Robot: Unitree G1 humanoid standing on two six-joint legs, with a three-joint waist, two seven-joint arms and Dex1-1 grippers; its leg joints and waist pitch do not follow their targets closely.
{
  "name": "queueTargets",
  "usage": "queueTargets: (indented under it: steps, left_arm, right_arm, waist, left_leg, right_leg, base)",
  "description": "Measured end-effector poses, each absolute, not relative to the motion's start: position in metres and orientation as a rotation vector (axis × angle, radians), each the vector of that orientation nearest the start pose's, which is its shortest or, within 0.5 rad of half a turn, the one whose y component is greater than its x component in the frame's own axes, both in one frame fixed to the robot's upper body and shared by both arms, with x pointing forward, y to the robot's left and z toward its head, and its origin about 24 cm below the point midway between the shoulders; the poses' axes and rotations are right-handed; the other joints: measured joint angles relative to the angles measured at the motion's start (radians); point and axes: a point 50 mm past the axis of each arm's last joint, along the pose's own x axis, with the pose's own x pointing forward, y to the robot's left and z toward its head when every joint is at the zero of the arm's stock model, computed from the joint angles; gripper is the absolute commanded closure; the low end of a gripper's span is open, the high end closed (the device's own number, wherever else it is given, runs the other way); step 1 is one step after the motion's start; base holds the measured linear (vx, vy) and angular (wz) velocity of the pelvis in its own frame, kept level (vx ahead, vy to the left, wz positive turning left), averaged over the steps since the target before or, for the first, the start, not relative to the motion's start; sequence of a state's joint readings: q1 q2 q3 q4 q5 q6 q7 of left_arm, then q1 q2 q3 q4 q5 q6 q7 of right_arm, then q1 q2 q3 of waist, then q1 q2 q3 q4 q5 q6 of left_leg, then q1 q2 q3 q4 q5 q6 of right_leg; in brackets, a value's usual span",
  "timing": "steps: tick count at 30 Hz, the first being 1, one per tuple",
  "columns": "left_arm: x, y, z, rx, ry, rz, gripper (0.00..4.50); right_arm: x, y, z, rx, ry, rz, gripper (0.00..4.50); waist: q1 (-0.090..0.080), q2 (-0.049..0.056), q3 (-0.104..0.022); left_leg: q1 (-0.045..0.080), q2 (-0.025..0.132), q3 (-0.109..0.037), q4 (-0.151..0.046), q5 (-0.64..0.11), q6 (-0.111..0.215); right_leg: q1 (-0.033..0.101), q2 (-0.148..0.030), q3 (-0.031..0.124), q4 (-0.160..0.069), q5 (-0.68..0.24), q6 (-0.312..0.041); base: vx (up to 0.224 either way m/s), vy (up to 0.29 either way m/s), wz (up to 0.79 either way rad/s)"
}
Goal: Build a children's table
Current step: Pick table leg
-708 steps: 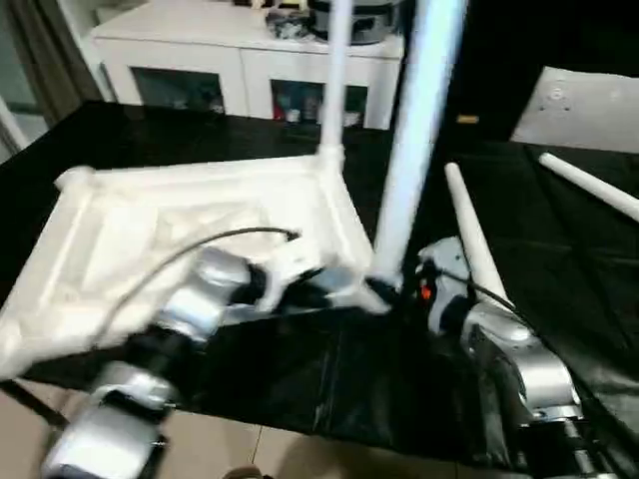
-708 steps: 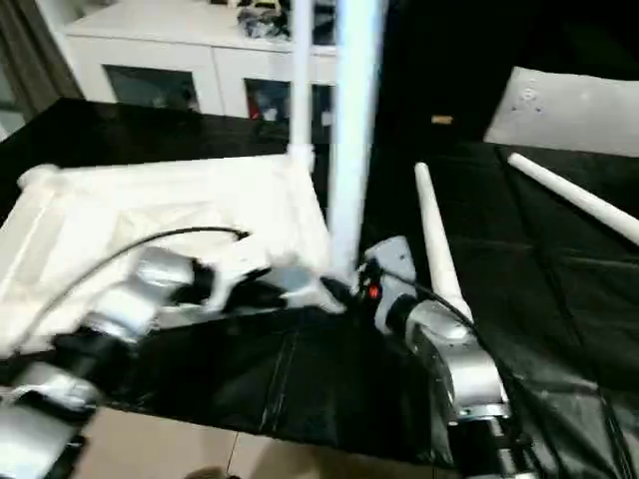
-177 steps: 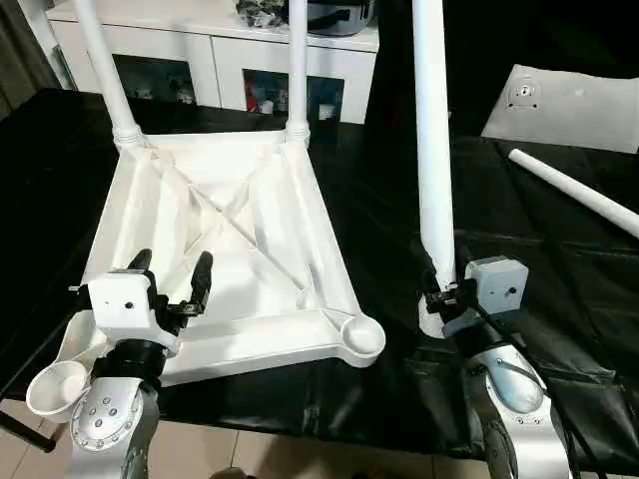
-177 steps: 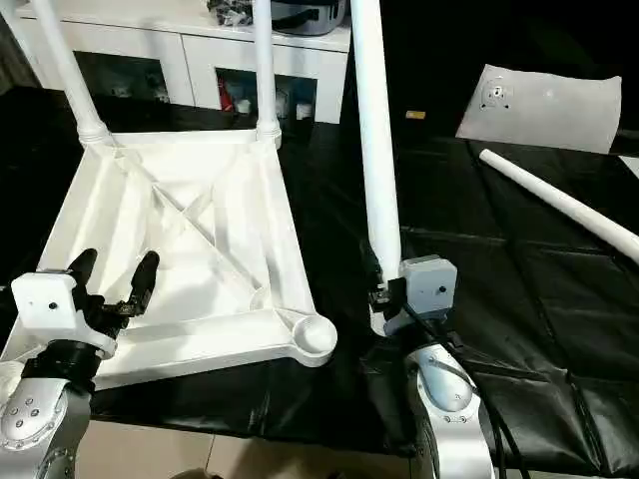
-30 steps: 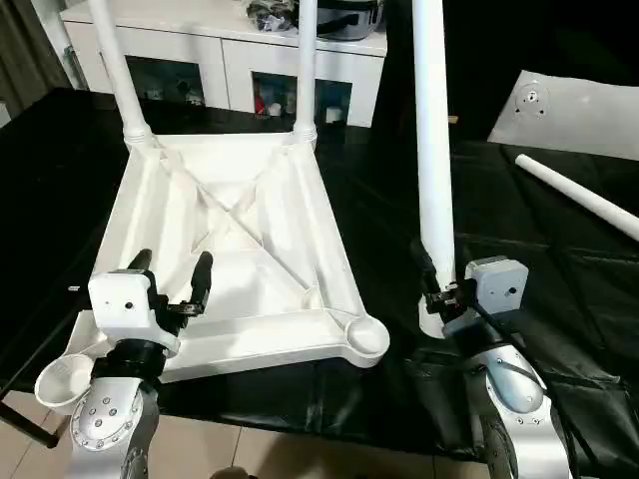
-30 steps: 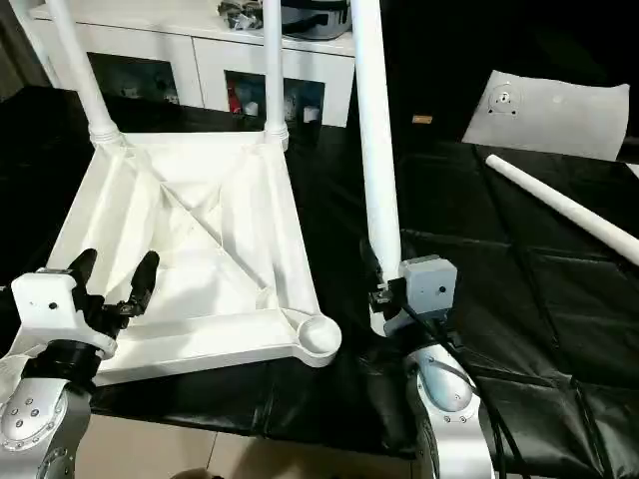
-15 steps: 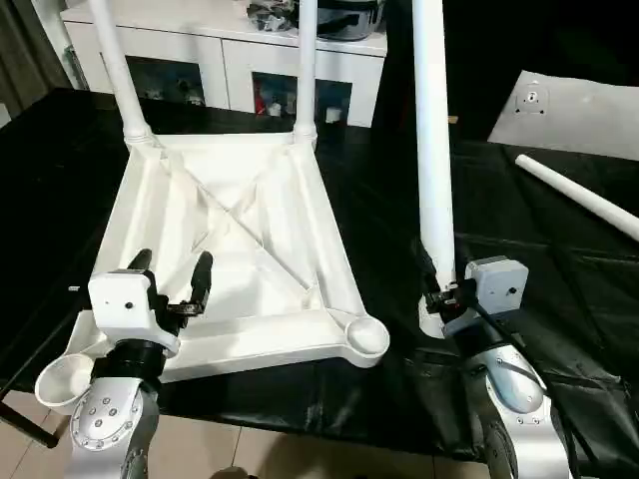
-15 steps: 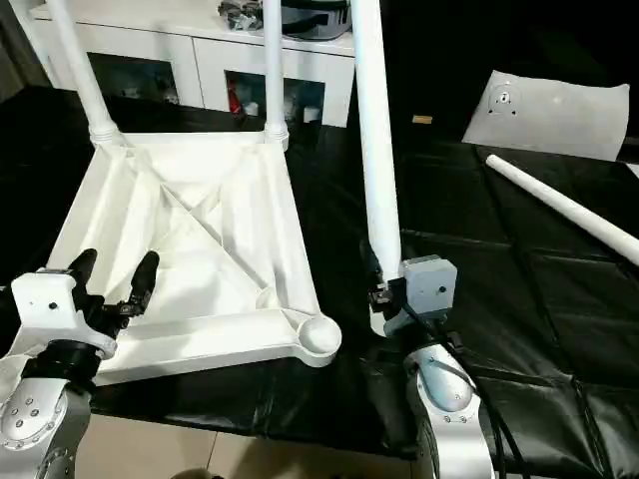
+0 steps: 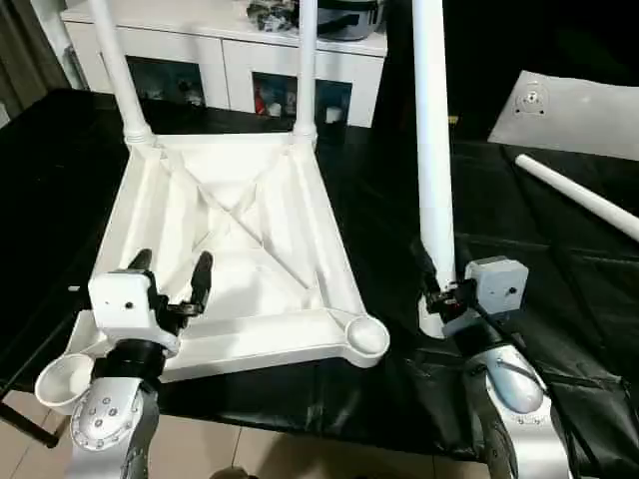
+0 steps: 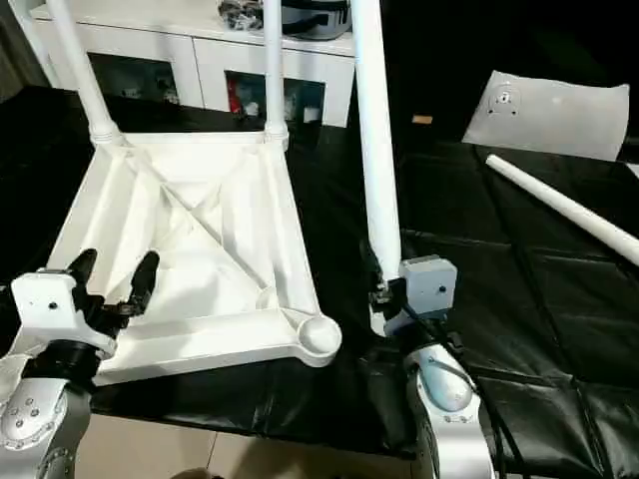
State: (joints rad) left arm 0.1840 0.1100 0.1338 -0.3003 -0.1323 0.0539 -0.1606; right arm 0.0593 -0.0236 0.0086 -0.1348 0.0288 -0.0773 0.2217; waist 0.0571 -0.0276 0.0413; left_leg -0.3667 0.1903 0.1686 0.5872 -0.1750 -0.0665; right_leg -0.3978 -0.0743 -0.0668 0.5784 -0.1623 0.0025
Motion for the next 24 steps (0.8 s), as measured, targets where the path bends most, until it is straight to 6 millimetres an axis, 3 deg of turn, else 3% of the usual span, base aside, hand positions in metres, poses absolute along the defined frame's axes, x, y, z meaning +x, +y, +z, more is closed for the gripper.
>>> queueTargets:
  steps: [24]
  left_arm:
    - [0.2147, 0.1979, 0.0710, 0.017, -0.082, -0.015, 0.41]
  right_arm:
    - [0.2403, -0.1433, 0.0663, -0.012, -0.155, 0.217, 2.65]
  waist:
    - [0.000, 0.000, 0.000]
  left_leg:
    - [0.000, 0.000, 0.000, 0.000, 0.000, 0.000]
  right_leg:
    - [0.000, 0.000, 0.000, 0.000, 0.000, 0.000]
  base:
    - [0.000, 0.000, 0.00]
